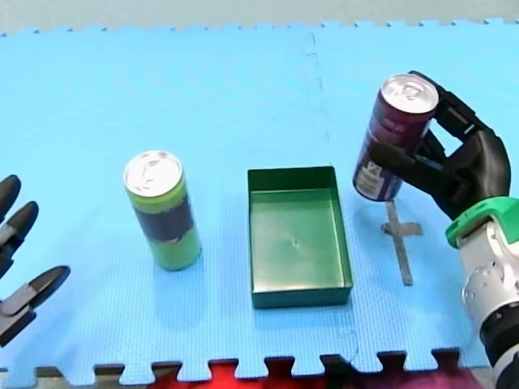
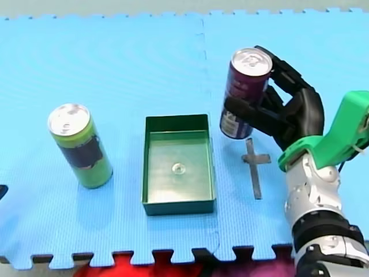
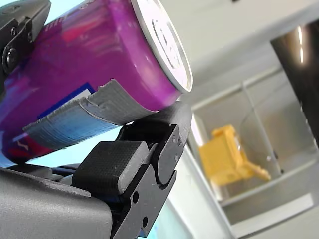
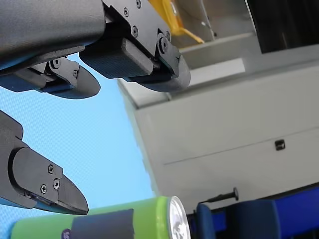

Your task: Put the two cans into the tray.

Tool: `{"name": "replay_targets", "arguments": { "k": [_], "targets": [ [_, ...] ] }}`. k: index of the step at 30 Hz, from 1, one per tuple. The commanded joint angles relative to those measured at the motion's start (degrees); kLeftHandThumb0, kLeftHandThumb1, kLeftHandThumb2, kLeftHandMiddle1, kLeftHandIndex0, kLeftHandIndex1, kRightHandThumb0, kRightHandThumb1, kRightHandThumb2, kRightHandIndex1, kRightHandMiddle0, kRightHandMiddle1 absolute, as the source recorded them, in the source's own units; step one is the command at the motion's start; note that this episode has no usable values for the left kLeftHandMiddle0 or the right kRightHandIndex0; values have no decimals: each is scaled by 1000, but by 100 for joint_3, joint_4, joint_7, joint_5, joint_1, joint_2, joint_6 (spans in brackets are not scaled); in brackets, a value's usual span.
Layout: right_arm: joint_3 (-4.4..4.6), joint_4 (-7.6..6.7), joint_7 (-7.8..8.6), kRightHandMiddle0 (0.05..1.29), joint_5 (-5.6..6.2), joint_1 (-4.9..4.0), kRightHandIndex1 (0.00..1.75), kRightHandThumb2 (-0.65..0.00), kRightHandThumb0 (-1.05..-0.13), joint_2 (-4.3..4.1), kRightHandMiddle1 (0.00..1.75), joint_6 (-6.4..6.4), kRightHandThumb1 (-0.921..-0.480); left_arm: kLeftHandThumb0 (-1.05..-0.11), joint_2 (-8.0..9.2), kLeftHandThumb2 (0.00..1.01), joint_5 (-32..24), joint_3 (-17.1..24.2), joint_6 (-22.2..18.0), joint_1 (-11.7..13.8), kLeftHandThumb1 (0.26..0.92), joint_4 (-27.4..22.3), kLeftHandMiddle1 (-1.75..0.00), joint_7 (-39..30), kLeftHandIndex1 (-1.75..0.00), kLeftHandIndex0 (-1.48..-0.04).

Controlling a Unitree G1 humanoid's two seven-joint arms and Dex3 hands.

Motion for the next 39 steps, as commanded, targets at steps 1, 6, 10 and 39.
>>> {"name": "replay_targets", "arguments": {
  "k": [1,6,10,39],
  "targets": [
    [33,-168,51,1252,38,16,0,0,-327,15,2,12,-769,-1048,-18,0,-3,-16,86,70,762,-144,0,40,-2,-539],
    [161,-547,-13,1253,-1,156,0,0,-336,145,2,96,-767,-1048,-59,0,15,-35,235,114,738,-272,0,102,-1,-538],
    [237,-782,-40,1254,7,209,0,0,-341,192,2,230,-766,-1041,-70,0,13,-46,300,123,731,-315,0,106,0,-535],
    [534,-1377,-144,1258,53,138,4,0,-345,390,1,637,-759,-869,-154,0,84,-66,422,136,696,-362,0,195,0,-528]
  ]
}}
